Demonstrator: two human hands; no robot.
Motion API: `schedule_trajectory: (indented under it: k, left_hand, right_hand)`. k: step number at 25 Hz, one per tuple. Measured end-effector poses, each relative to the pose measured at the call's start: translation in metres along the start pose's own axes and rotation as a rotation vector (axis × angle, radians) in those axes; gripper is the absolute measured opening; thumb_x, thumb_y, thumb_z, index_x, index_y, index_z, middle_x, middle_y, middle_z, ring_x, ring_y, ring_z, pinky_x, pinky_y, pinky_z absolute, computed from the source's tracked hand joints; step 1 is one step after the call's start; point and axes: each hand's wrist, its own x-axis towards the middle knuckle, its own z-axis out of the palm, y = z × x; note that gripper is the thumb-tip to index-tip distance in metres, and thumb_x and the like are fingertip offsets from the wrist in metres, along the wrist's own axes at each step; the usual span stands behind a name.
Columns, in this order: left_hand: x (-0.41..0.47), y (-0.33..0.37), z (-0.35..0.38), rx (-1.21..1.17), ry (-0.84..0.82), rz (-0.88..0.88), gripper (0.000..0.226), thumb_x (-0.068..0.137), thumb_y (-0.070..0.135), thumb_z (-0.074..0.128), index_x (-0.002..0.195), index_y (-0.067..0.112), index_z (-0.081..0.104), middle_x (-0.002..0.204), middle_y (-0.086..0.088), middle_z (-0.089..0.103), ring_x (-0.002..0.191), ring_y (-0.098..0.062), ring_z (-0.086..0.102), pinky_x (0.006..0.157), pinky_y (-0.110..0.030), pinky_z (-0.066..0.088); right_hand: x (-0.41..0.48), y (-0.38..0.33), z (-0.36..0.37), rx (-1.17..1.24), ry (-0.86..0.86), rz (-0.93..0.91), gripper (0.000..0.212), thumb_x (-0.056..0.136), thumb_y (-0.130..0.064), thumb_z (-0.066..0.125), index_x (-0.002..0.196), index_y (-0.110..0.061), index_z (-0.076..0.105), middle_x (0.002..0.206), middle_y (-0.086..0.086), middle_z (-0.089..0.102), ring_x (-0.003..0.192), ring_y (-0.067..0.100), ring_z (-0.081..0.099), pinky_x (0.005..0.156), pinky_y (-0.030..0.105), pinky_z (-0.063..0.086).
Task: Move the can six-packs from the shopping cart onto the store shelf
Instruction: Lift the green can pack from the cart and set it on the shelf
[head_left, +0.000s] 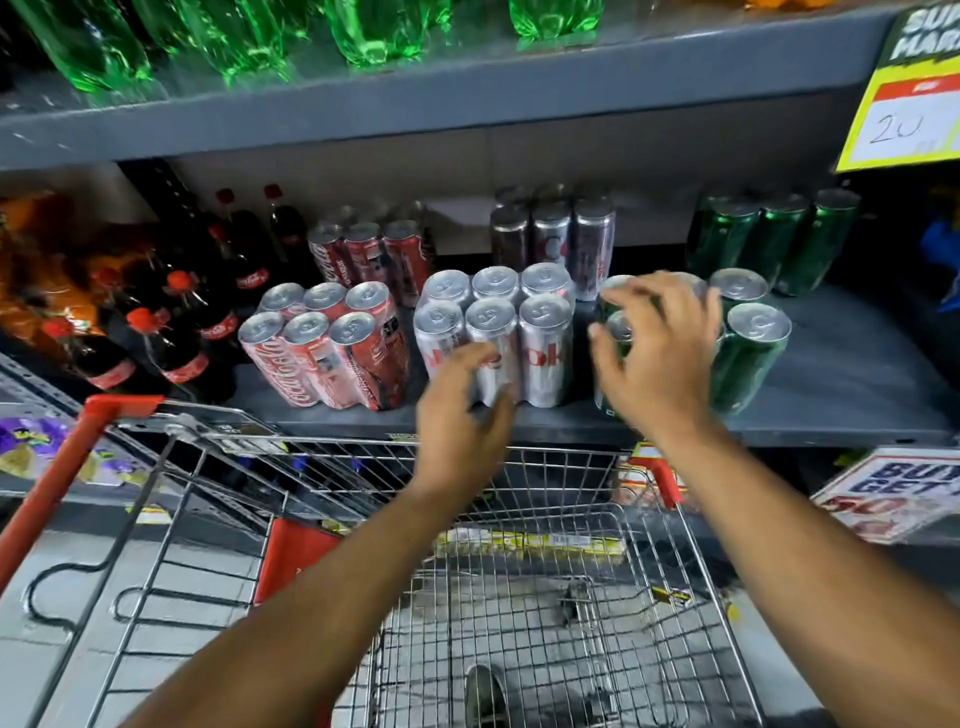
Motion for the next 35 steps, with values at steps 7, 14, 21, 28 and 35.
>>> schedule_trajectory:
  k: [7,14,21,28,35]
  left_hand:
    - [-0.001,0.051,0.092,-0.322,-0.419,-0.328,0.062,0.092,0.017,0.060,0.147,0.010,0.031,0.150,-0.005,0.041,0.137,-0.017,0.037,0.111,-0.027,0.030]
    - [0.030,0.049,0.121,-0.200,-0.366,-0.334,0.051,0.083,0.025,0.069,0.130,0.016,0.050,0.123,-0.001,0.066,0.114,-0.020,0.060,0.097,-0.033,0.049]
    - [0.034,0.050,0.135,-0.056,-0.263,-0.397,0.052,0.072,0.031,0.080,0.115,0.015,0.057,0.108,-0.004,0.070,0.099,-0.024,0.066,0.078,-0.029,0.051]
    - [0.028,0.107,0.196,-0.078,-0.365,-0.296,0.057,0.069,0.036,0.079,0.118,0.017,0.058,0.113,-0.004,0.072,0.105,-0.023,0.066,0.091,-0.035,0.053]
    - [0.027,0.133,0.235,-0.006,-0.375,-0.231,0.051,0.074,0.040,0.076,0.114,0.015,0.059,0.110,-0.006,0.072,0.102,-0.029,0.066,0.080,-0.034,0.052]
  right_hand:
    - [0.009,0.084,-0.032,-0.029,-0.067,0.461,0.041,0.086,-0.034,0.053,0.122,-0.016,0.060,0.131,0.015,0.054,0.124,0.034,0.047,0.103,0.046,0.035]
    - [-0.033,0.136,-0.030,0.524,-0.276,0.666,0.085,0.078,-0.021,0.064,0.151,-0.022,0.019,0.149,0.006,0.043,0.133,0.023,0.045,0.108,0.040,0.038]
    - [-0.050,0.160,-0.028,0.237,-0.349,0.559,0.059,0.076,-0.035,0.078,0.124,-0.014,0.052,0.112,0.010,0.070,0.105,0.026,0.064,0.082,0.024,0.042]
    - [-0.058,0.228,-0.069,0.208,-0.240,0.662,0.055,0.081,-0.028,0.075,0.127,-0.013,0.050,0.115,0.011,0.068,0.106,0.025,0.063,0.087,0.026,0.042]
    - [-0.045,0.281,-0.091,0.272,-0.345,0.684,0.063,0.083,-0.034,0.069,0.137,-0.020,0.039,0.131,0.008,0.060,0.122,0.026,0.055,0.104,0.048,0.043]
